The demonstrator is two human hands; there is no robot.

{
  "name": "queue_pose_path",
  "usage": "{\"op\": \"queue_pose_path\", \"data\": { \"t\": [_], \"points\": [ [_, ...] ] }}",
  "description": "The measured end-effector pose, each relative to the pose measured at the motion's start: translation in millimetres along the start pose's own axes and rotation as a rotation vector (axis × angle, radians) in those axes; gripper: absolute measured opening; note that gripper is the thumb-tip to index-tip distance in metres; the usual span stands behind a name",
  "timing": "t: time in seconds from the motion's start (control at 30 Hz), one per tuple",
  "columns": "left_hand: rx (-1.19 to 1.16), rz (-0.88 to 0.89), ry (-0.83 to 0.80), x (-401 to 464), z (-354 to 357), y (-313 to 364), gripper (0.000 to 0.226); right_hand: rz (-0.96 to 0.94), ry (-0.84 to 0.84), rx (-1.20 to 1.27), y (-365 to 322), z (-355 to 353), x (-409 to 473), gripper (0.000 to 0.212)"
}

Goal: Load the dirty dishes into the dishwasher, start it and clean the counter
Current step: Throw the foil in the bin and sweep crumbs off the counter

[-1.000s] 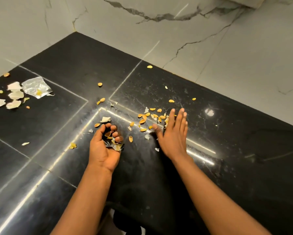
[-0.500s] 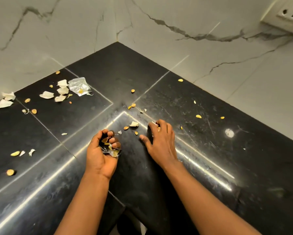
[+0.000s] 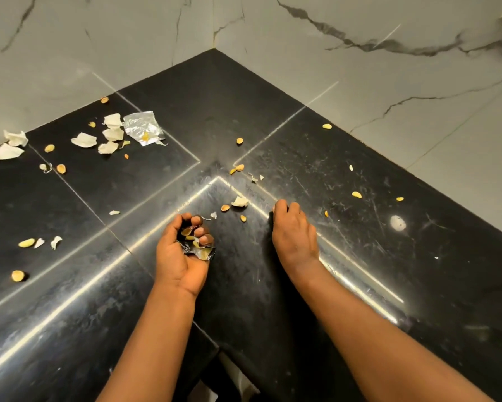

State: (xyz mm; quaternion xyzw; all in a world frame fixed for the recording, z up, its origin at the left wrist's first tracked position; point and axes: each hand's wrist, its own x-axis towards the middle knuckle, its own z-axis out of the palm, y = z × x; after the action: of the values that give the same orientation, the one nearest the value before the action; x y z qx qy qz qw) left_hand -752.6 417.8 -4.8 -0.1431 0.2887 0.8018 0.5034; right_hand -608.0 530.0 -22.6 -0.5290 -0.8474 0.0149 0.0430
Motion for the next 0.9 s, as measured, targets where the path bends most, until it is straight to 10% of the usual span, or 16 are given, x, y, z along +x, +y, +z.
{"op": "queue_pose_path", "data": {
  "t": [0.27, 0.5, 0.9],
  "points": [
    [0.005, 0.028, -0.011, -19.4, -5.1, -1.2, 0.030, 0.205, -0.036, 0.369, 10.8, -19.7, 15.6, 0.032],
    [0.026, 0.071, -0.032, -61.8, -26.3, -3.5, 0.031, 0.793, 0.020, 1.826, 57.6, -36.4, -17.1, 0.036],
    [0.014, 0.003, -0.126, -209.5, -98.1, -68.3, 0.033, 0.356, -0.736, 2.747, 51.2, -55.5, -203.7, 0.018]
  ]
}}
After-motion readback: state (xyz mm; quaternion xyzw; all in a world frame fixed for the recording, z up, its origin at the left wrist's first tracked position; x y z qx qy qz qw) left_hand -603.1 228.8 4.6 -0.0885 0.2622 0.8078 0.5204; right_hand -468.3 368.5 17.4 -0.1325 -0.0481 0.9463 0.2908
